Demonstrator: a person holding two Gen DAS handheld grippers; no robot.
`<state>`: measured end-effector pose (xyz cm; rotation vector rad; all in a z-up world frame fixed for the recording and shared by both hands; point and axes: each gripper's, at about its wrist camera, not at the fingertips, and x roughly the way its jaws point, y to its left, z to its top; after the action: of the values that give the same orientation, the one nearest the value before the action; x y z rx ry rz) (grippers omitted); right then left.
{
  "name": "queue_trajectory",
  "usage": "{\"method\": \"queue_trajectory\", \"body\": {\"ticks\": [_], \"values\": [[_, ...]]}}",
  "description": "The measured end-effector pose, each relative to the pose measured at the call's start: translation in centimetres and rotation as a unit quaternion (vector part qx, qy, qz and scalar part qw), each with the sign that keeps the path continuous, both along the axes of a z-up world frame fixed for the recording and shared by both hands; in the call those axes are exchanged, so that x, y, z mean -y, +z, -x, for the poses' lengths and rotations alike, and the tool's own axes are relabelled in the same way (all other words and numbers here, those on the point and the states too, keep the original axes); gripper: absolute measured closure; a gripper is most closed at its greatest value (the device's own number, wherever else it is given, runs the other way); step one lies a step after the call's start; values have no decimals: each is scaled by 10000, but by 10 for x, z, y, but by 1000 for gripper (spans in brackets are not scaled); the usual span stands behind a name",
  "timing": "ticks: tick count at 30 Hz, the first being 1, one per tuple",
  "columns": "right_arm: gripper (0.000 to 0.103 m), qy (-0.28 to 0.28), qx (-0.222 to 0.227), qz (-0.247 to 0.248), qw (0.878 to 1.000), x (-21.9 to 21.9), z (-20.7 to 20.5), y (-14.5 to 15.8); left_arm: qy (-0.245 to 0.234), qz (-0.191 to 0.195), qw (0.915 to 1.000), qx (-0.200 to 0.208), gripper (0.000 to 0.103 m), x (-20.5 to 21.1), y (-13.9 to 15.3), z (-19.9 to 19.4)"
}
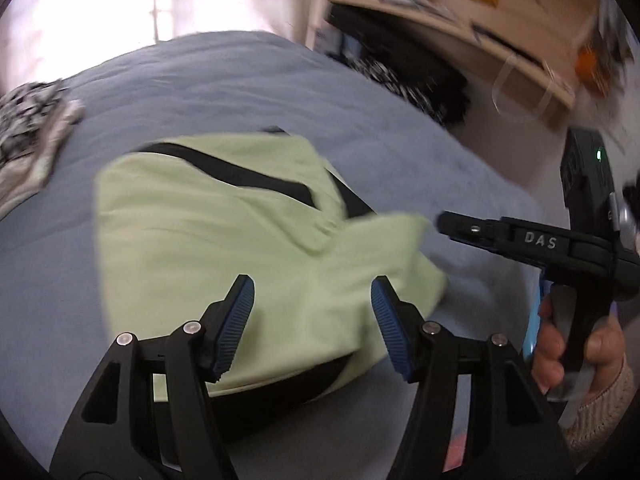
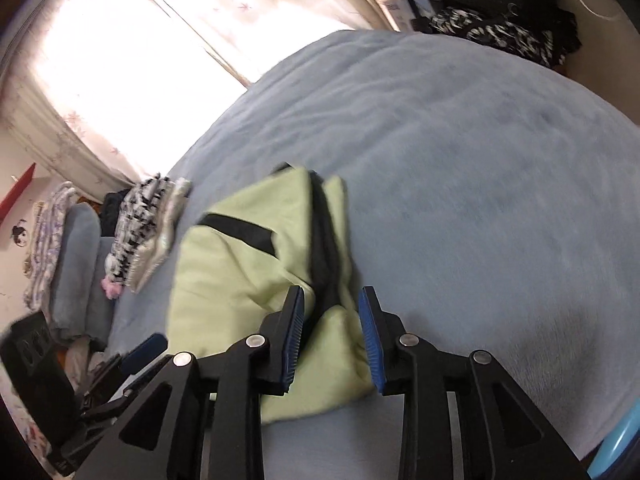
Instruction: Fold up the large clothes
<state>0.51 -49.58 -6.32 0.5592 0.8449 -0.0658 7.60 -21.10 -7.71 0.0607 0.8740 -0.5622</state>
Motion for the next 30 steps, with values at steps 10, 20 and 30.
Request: {"method": "queue_trajectory", "body": {"ticks": [10, 20, 30], "values": [[56, 1009, -677, -381, 9919, -41, -76, 2, 1267, 28, 9902, -585, 45, -97, -29, -24], [92, 1390, -968, 85, 9855, -47, -45, -47, 1063, -118, 9935, -391, 39, -93, -63, -23], [58, 1497, -1037, -607, 9814, -29, -50, -47, 875, -225, 9958, -135, 30, -89, -66, -9]]}}
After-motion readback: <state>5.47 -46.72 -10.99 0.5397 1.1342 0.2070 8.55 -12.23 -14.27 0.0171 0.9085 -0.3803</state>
